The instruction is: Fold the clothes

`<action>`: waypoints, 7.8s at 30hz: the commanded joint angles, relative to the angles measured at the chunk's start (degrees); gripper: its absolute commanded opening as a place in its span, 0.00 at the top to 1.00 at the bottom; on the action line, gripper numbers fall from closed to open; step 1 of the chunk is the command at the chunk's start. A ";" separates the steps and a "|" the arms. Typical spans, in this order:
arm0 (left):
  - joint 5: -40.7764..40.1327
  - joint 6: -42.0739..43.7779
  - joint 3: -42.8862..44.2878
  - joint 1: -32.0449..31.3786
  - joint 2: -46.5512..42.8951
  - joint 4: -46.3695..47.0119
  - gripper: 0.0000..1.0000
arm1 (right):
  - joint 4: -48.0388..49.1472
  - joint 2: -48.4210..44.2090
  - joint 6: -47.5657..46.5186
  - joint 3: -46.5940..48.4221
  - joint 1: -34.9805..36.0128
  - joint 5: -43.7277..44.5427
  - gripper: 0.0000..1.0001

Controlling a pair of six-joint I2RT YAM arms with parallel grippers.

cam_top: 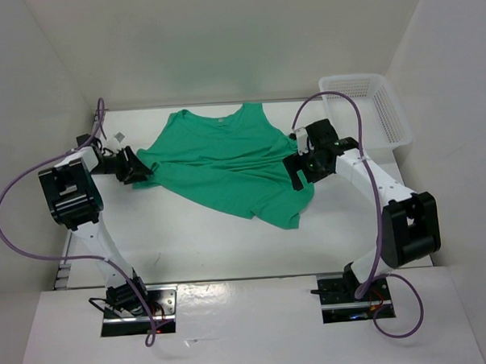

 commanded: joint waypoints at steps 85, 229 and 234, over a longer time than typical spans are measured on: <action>-11.30 23.62 -13.04 4.26 -30.20 -22.84 0.84 | -4.12 -1.91 -3.03 -1.40 6.86 3.14 0.02; -27.91 8.15 -10.58 -2.68 -10.33 -6.76 0.43 | 2.38 -3.14 -1.45 -5.35 12.14 8.33 0.02; -26.77 8.15 -10.58 -2.68 -9.81 -6.76 0.43 | 2.38 -2.61 -1.45 -5.35 12.14 8.86 0.02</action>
